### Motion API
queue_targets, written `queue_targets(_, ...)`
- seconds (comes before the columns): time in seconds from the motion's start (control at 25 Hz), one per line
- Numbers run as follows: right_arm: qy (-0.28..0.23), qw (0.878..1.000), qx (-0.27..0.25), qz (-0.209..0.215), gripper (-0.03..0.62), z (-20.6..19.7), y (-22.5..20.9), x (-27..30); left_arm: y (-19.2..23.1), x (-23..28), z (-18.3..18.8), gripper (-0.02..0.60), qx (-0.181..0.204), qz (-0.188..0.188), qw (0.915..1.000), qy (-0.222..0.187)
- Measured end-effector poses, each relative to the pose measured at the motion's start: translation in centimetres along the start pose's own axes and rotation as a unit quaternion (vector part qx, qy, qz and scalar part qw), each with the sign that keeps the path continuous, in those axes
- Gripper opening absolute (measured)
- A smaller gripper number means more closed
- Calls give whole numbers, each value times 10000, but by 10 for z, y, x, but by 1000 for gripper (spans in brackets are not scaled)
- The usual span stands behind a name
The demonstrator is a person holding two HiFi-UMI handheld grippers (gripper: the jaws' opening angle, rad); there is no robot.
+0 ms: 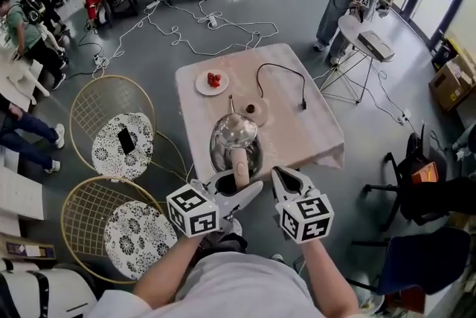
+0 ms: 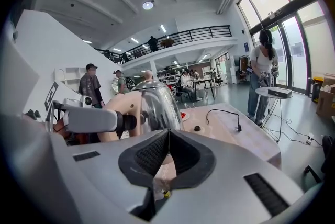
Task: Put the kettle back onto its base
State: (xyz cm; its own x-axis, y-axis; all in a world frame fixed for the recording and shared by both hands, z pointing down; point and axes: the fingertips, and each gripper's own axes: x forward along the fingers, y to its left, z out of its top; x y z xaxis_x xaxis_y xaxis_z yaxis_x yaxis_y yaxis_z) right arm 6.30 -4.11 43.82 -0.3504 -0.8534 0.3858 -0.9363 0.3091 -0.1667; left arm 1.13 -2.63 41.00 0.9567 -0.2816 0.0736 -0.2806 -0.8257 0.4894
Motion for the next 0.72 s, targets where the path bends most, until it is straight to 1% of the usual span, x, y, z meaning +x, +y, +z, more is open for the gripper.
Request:
queue_targets(0.36,-44,9995,-89,-284,5,27,4,29,28,-5,26,167,51,-312,9995,-20)
queue_targets(0.72,49,9994,-72,-350,5,22,2,51,52,-1,28,167,-26,-381,9993,-11)
